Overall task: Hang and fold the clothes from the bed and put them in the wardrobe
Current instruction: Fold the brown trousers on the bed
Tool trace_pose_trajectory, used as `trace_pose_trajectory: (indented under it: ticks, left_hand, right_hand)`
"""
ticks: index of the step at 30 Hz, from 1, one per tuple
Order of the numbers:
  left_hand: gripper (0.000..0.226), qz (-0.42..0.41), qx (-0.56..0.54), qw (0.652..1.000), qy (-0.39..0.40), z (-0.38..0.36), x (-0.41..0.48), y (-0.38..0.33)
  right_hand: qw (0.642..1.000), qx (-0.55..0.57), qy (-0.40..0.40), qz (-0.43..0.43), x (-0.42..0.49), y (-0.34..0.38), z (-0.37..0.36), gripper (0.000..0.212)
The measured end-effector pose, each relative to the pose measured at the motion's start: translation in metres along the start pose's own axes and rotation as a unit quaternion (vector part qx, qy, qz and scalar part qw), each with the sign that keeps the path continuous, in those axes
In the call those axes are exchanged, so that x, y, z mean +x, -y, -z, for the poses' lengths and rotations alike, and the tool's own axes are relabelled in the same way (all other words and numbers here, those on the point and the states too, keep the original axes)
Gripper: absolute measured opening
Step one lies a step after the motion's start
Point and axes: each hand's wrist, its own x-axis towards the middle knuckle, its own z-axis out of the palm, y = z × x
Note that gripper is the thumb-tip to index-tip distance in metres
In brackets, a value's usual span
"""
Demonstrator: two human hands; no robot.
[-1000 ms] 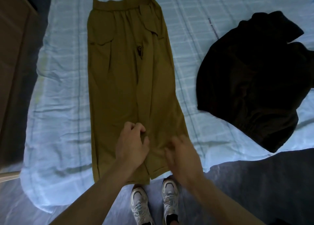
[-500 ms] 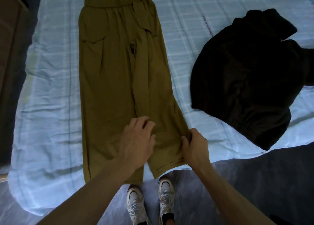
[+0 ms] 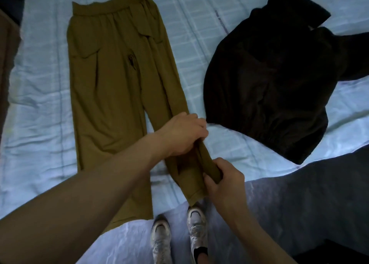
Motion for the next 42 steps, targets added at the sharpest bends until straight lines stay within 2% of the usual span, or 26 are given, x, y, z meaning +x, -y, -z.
trace_pose_trajectory:
  ticks: [3, 6, 9, 12, 18, 21, 24, 26, 28, 30, 32, 34, 37, 42]
  left_hand:
    - [0.024, -0.014, -0.012, 0.999, -0.050, 0.012, -0.031, 0.012]
    - [0.019, -0.015, 0.002, 0.995, -0.098, 0.014, -0.088, 0.025]
    - [0.028, 0.021, 0.033, 0.989, -0.140, 0.003, -0.156, 0.038]
    - [0.030, 0.074, 0.041, 0.986, -0.144, -0.022, -0.219, 0.050]
    - [0.024, 0.195, -0.005, 0.976, -0.095, -0.094, -0.299, 0.070]
    - [0.038, 0.228, -0.070, 0.968, -0.083, -0.108, -0.310, 0.068]
    - [0.029, 0.233, -0.111, 0.960, -0.110, -0.107, -0.315, 0.060]
    - [0.033, 0.254, -0.161, 0.943, -0.141, -0.104, -0.317, 0.056]
    - [0.043, 0.290, -0.236, 0.911, -0.176, -0.096, -0.313, 0.057]
    - [0.039, 0.321, -0.282, 0.882, -0.201, -0.083, -0.301, 0.065]
    - [0.023, 0.331, -0.290, 0.867, -0.234, -0.069, -0.284, 0.078]
    - [0.014, 0.349, -0.284, 0.854, -0.262, -0.056, -0.264, 0.093]
    - [0.009, 0.378, -0.277, 0.839, -0.277, -0.038, -0.231, 0.121]
    - [0.012, 0.398, -0.266, 0.832, -0.280, -0.009, -0.162, 0.179]
  right_hand:
    - [0.998, 0.015, 0.008, 0.055, -0.018, 0.020, -0.014, 0.019]
    - [0.984, -0.020, 0.003, 0.177, -0.039, 0.048, -0.041, 0.014]
    - [0.970, -0.019, 0.047, 0.239, -0.063, 0.078, -0.080, 0.017]
    - [0.949, -0.096, 0.111, 0.280, -0.087, 0.098, -0.126, 0.025]
    - [0.926, -0.187, 0.215, 0.246, -0.109, 0.107, -0.195, 0.036]
    - [0.921, -0.185, 0.256, 0.230, -0.109, 0.115, -0.198, 0.017]
    - [0.906, -0.188, 0.324, 0.196, -0.104, 0.124, -0.185, 0.040]
    - [0.916, -0.166, 0.306, 0.199, -0.096, 0.132, -0.178, 0.044]
    - [0.939, -0.160, 0.255, 0.165, -0.079, 0.139, -0.172, 0.049]
    - [0.962, -0.136, 0.189, 0.142, -0.049, 0.139, -0.168, 0.042]
    - [0.976, -0.114, 0.146, 0.118, -0.011, 0.144, -0.162, 0.021]
    - [0.985, -0.077, 0.115, 0.107, 0.025, 0.149, -0.156, 0.012]
    - [0.990, -0.035, 0.099, 0.093, 0.078, 0.157, -0.150, 0.009]
    - [0.992, 0.004, 0.096, 0.083, 0.180, 0.167, -0.146, 0.008]
